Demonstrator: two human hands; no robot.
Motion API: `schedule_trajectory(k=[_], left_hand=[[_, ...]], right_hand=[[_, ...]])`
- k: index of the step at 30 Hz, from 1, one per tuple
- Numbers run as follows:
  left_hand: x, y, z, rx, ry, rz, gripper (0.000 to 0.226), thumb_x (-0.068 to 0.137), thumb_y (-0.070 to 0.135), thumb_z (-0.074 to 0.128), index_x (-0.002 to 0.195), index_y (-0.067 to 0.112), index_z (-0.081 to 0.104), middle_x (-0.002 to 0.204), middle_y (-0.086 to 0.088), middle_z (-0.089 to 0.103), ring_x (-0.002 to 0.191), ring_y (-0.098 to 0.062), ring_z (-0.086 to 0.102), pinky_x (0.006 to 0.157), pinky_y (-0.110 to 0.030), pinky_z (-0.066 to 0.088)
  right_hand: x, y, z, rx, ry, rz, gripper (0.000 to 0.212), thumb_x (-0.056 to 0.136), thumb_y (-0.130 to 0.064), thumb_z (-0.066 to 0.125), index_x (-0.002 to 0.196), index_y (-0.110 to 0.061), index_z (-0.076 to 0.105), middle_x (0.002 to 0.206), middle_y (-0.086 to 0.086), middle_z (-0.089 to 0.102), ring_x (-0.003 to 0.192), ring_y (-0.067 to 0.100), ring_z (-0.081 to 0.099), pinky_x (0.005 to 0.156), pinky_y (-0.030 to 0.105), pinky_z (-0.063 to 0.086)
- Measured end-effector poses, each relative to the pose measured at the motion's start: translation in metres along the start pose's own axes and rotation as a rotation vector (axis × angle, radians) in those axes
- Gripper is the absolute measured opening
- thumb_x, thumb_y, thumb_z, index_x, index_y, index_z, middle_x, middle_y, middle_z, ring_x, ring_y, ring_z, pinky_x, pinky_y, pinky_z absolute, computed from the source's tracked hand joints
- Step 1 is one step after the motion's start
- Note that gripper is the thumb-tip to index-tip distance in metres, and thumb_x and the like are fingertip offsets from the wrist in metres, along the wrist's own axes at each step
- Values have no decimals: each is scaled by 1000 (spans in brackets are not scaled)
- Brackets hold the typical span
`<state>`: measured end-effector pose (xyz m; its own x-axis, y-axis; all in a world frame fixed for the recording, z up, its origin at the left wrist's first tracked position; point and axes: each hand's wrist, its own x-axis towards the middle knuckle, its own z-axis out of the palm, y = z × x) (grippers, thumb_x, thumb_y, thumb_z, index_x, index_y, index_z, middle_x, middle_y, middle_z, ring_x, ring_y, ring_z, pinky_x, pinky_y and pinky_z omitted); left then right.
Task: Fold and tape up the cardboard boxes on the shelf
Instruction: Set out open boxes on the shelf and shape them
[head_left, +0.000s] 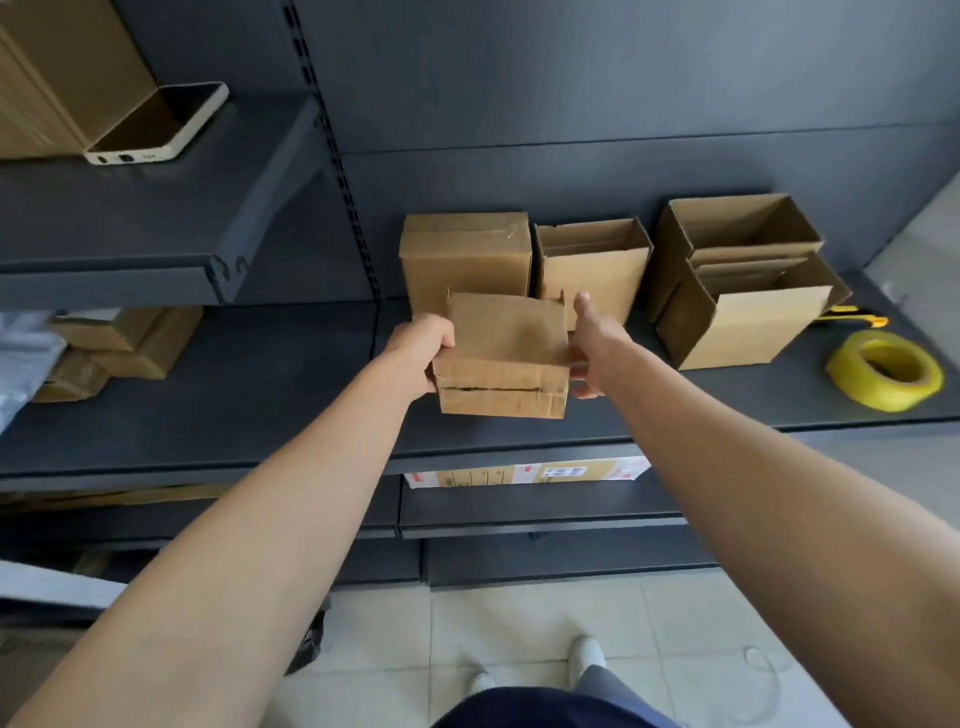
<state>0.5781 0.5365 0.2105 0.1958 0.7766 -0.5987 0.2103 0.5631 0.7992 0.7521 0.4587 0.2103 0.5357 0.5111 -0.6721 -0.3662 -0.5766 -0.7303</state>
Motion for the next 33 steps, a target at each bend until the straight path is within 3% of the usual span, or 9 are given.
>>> schedule_trajectory(k=[6,8,11,14,18,22,27,30,33], left_hand=[[3,-7,38,131,-115,113,21,75,-11,39,74,8,47,95,-12,51,93,-26,47,81,-35,38],[4,-8,47,31,-137,78,10,84,7,47,89,10,55,101,-10,58,101,-26,54,95,-41,37],[11,-8,61,8,-214,-22,61,90,58,44,132,15,49,125,-8,57,123,-28,49,109,-51,28],[10,-10,78,38,-264,-35,84,82,76,37,145,21,33,141,-10,47,128,-32,45,106,-51,31],[8,-8,97,36,-280,0,63,89,62,46,138,22,38,134,-6,50,114,-24,51,93,-43,44],[15,-7,113,31,-234,27,50,96,37,51,138,12,39,136,-10,49,118,-25,51,98,-40,45],[20,-1,130,11,-168,44,41,98,29,49,133,9,44,132,-11,53,118,-25,53,103,-41,43],[24,1,138,0,-124,56,38,99,26,47,131,7,46,131,-11,53,118,-25,52,103,-38,43],[26,1,146,-17,-87,68,40,99,26,48,133,6,44,132,-12,51,120,-25,51,104,-37,42]], right_hand=[[-7,2,-33,132,85,-44,82,82,-73,43,142,-17,36,140,7,44,124,32,44,105,52,32],[-6,4,-45,188,101,-47,86,79,-76,44,143,-19,36,143,5,42,126,31,42,107,55,31],[-4,8,-59,226,115,-64,88,78,-77,45,143,-19,35,142,5,43,127,33,42,107,55,32],[2,12,-67,230,143,-109,68,85,-65,49,131,-16,45,133,4,49,116,28,48,99,46,39],[15,11,-74,199,176,-140,52,93,-49,48,130,-12,47,110,2,52,100,23,50,90,38,42],[32,3,-80,173,233,-169,34,95,-39,47,117,-14,52,91,0,54,88,19,51,92,35,47],[48,-7,-82,110,236,-187,19,93,-31,47,92,-13,53,70,-1,46,57,13,43,52,24,36],[57,-11,-84,62,216,-192,22,93,-27,49,108,-13,56,70,-1,47,58,12,43,49,23,32],[63,-15,-87,55,202,-199,33,95,-26,49,123,-11,54,83,1,53,68,14,47,59,24,38]])
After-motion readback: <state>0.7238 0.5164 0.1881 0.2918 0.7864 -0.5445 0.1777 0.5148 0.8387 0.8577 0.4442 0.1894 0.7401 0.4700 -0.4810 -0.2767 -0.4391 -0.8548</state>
